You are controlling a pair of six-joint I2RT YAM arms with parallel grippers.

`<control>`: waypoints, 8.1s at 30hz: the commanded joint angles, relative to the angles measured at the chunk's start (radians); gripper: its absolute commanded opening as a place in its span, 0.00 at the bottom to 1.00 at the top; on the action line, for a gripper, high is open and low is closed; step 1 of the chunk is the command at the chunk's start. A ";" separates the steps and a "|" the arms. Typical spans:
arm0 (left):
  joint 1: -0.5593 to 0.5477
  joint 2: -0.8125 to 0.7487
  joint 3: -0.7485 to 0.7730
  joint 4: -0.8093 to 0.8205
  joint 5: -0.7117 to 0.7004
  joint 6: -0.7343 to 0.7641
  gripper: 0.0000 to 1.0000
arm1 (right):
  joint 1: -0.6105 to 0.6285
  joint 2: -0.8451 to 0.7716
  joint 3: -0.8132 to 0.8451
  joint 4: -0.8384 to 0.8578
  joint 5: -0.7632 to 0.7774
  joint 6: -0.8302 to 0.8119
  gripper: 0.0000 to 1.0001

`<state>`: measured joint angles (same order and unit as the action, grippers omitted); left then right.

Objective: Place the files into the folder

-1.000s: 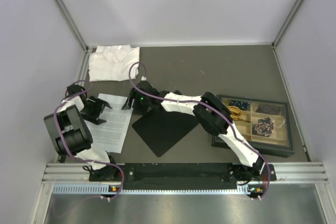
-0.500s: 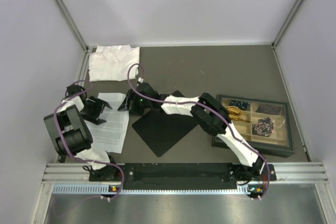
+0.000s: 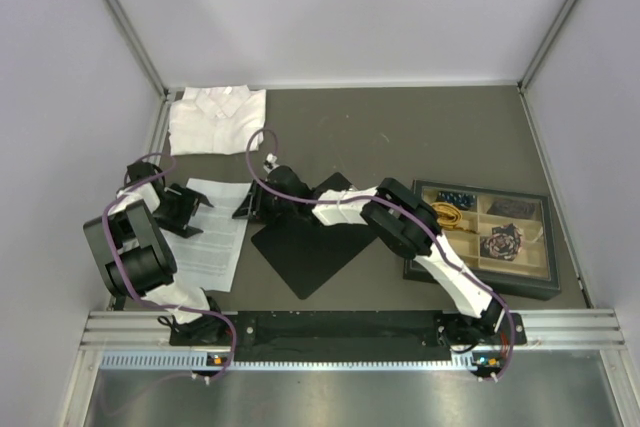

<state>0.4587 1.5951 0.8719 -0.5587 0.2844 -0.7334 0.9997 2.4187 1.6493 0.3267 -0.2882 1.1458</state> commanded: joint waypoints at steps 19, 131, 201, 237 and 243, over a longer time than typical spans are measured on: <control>-0.161 -0.196 0.067 -0.087 -0.261 0.077 0.86 | 0.005 -0.184 0.158 -0.308 0.115 -0.187 0.00; -0.675 -0.434 -0.229 0.023 -0.038 -0.081 0.84 | -0.355 -0.733 -0.503 -0.790 0.214 -0.787 0.91; -0.706 -0.465 -0.243 -0.037 -0.148 -0.126 0.89 | -0.366 -0.675 -0.441 -0.805 0.208 -0.864 0.96; -0.709 -0.431 -0.343 0.075 -0.100 -0.166 0.88 | -0.365 -0.757 -0.599 -0.689 0.015 -0.707 0.62; -0.709 -0.438 -0.332 0.057 -0.103 -0.153 0.88 | -0.366 -0.750 -0.595 -0.706 0.037 -0.692 0.32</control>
<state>-0.2451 1.1755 0.5476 -0.5060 0.1864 -0.8921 0.6373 1.7084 1.0473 -0.3889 -0.2565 0.4351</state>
